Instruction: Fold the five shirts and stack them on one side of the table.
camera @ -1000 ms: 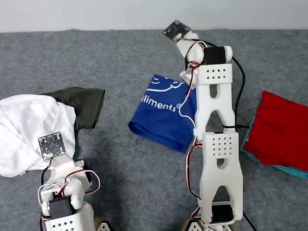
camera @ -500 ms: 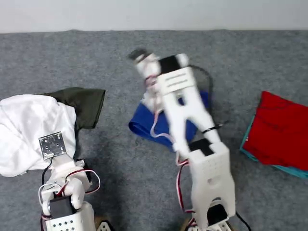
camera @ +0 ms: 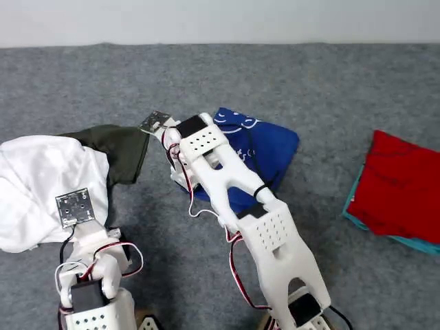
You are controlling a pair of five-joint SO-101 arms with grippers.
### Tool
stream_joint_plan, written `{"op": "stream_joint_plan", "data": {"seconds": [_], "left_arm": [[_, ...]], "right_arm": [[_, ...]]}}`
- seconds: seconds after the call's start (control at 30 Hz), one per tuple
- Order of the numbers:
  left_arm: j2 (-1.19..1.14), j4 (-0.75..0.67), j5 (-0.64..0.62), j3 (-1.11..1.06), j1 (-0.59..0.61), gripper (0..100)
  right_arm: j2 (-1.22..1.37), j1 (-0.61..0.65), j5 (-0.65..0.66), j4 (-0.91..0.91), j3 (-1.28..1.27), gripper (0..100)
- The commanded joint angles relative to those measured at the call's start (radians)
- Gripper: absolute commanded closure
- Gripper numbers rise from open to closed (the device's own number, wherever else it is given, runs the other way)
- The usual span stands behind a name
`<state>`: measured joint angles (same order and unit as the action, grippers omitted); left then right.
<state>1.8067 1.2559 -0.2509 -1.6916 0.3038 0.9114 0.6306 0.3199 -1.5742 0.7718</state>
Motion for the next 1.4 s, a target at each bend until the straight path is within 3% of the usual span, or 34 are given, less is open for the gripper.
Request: {"op": "stream_joint_plan", "data": {"seconds": [0.0,0.17,0.53,0.77,0.87,1.1,1.37], "left_arm": [[0.011,0.005,-0.009,0.008,-0.008,99],[0.011,0.005,-0.009,0.008,-0.008,99],[0.011,0.005,-0.009,0.008,-0.008,99],[0.011,0.005,-0.009,0.008,-0.008,99],[0.011,0.005,-0.009,0.008,-0.008,99],[0.011,0.005,-0.009,0.008,-0.008,99],[0.011,0.005,-0.009,0.008,-0.008,99]], "right_arm": [[-0.018,0.001,-0.009,-0.122,0.186,98.8],[-0.039,-0.008,-0.049,-0.225,0.376,98.8],[-0.074,-0.185,-0.617,-0.222,0.371,96.8],[-0.067,-0.262,-1.022,-0.22,0.341,67.7],[-0.064,-0.265,-1.088,-0.22,0.336,61.6],[0.016,-0.312,-1.183,-0.196,0.342,61.1],[0.199,-0.371,-1.181,-0.124,0.342,61.2]]}}
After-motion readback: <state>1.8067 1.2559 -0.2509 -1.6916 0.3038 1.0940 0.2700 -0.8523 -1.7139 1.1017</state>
